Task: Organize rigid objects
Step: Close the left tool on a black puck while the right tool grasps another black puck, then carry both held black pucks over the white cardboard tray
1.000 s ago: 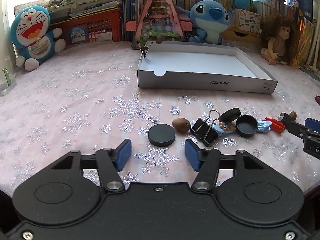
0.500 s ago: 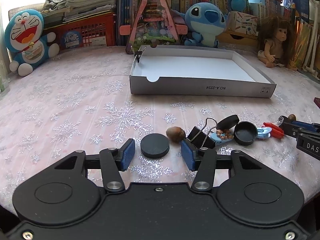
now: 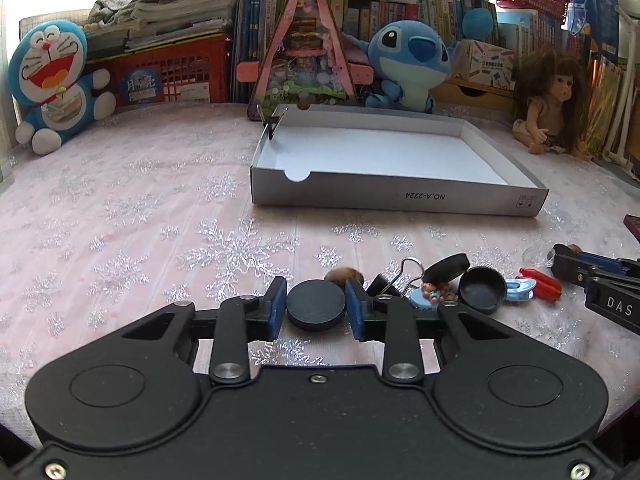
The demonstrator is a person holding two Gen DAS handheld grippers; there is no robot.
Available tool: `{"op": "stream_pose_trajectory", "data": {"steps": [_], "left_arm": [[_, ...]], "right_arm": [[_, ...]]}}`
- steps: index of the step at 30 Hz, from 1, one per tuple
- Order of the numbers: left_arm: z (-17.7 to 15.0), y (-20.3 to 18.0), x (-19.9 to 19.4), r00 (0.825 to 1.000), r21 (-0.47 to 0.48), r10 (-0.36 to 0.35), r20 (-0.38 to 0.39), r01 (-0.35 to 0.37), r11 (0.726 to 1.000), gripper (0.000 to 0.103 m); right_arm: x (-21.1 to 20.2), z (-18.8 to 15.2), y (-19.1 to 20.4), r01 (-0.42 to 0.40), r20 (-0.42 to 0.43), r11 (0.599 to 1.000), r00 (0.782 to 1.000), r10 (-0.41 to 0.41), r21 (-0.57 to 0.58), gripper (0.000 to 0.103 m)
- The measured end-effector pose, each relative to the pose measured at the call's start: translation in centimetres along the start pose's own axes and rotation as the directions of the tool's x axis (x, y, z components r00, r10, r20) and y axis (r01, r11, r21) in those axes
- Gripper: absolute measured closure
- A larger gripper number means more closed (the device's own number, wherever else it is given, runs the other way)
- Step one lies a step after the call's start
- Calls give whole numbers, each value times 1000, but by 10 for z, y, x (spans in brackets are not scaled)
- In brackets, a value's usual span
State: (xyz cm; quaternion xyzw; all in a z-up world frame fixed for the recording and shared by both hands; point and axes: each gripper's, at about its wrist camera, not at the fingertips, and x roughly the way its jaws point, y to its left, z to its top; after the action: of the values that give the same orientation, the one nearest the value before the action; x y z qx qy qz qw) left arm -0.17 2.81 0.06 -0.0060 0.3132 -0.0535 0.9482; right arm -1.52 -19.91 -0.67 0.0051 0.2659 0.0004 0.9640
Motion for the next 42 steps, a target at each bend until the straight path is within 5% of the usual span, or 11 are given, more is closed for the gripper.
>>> {"op": "stream_pose_trajectory", "data": {"steps": [42], "left_arm": [[59,-11,0,995,6,-80,64,80,997,73]], "right_arm": [[2,42,-11,-37,-13,997,999,38,68,67]]}}
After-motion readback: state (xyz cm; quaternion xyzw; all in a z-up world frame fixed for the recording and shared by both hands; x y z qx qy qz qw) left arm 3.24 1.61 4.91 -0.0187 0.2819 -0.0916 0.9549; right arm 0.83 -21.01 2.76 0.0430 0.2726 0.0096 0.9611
